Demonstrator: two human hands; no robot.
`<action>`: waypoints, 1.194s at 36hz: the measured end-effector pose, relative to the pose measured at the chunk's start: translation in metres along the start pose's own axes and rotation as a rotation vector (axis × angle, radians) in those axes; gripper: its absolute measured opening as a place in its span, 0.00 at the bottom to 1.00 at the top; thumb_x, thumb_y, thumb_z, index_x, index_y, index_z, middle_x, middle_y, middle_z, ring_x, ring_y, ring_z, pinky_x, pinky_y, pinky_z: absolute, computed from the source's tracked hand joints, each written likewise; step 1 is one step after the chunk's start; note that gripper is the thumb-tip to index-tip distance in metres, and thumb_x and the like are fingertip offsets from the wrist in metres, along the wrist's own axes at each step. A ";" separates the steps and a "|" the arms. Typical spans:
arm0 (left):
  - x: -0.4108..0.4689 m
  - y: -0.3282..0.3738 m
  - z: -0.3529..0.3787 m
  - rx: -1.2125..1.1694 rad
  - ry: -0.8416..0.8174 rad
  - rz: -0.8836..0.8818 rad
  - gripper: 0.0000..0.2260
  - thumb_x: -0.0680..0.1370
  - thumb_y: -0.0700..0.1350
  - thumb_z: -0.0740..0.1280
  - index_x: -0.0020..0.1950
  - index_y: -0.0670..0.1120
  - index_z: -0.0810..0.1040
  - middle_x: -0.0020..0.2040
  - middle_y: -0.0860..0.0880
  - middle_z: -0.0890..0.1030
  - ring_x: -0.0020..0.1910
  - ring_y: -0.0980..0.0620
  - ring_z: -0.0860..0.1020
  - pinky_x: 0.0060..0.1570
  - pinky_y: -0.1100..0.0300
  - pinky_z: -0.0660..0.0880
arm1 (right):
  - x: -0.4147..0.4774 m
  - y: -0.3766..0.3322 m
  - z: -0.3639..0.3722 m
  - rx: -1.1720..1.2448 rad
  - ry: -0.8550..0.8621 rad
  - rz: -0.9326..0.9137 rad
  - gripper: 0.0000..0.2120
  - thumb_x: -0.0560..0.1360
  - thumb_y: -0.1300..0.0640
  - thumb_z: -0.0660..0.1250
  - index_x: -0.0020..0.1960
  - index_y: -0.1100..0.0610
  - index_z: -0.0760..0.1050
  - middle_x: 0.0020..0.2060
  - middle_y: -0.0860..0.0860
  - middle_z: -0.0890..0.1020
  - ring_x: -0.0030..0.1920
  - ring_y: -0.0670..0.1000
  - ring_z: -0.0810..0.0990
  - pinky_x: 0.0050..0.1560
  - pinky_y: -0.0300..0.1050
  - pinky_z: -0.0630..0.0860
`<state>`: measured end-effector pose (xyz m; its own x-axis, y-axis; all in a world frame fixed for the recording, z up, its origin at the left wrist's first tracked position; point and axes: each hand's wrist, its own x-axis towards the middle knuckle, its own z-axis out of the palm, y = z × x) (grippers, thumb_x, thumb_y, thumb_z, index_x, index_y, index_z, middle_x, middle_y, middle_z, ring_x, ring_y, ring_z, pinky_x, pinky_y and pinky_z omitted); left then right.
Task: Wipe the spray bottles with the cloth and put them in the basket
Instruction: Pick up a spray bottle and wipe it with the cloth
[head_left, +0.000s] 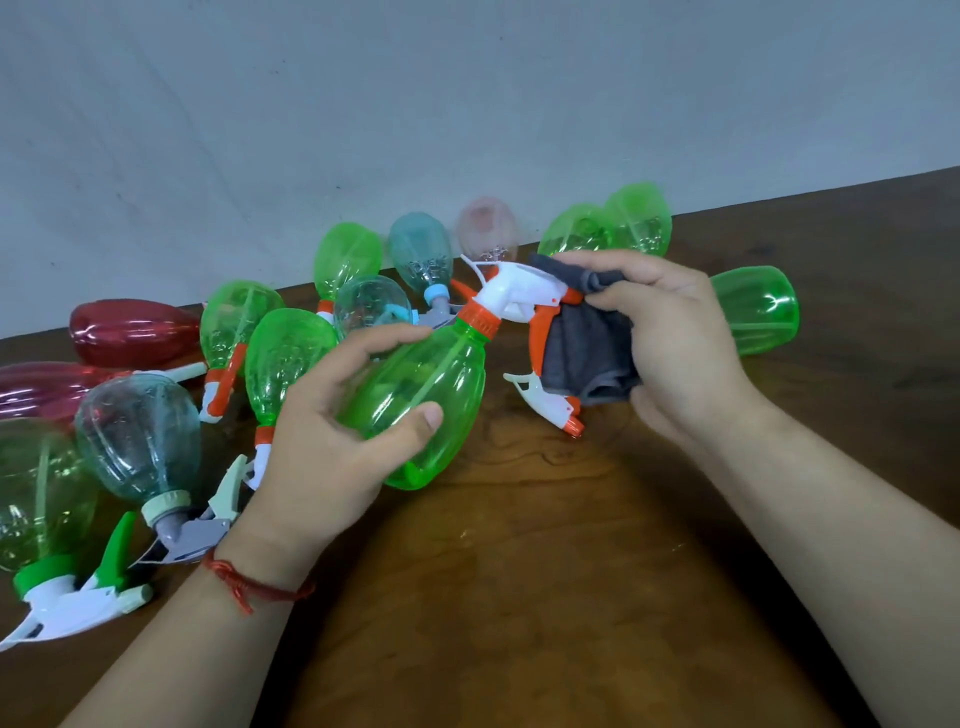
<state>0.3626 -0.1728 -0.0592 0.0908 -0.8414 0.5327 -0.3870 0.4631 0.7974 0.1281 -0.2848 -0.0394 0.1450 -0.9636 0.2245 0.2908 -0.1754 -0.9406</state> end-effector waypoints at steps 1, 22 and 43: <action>0.000 0.000 0.001 -0.007 0.008 -0.006 0.21 0.74 0.36 0.75 0.66 0.45 0.81 0.62 0.53 0.85 0.63 0.52 0.83 0.62 0.63 0.77 | 0.000 0.001 0.001 0.040 -0.004 0.020 0.21 0.78 0.73 0.60 0.54 0.56 0.88 0.52 0.57 0.88 0.54 0.57 0.87 0.55 0.55 0.82; 0.001 0.005 0.012 -0.053 0.200 -0.160 0.19 0.81 0.57 0.68 0.68 0.48 0.75 0.62 0.52 0.81 0.62 0.55 0.80 0.59 0.63 0.75 | -0.035 0.024 0.033 -0.113 -0.348 0.131 0.32 0.74 0.77 0.60 0.63 0.48 0.86 0.61 0.48 0.87 0.66 0.51 0.83 0.73 0.58 0.75; -0.075 0.083 -0.126 0.292 0.445 -0.268 0.23 0.77 0.57 0.78 0.72 0.58 0.79 0.65 0.51 0.81 0.62 0.55 0.82 0.58 0.50 0.84 | -0.084 -0.025 0.163 -0.362 -0.605 -0.019 0.37 0.76 0.76 0.61 0.64 0.36 0.83 0.62 0.32 0.83 0.65 0.36 0.79 0.63 0.36 0.76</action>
<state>0.4397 -0.0358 0.0025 0.5716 -0.6915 0.4417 -0.5280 0.1020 0.8431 0.2630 -0.1661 0.0069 0.6738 -0.6969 0.2458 -0.0187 -0.3486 -0.9371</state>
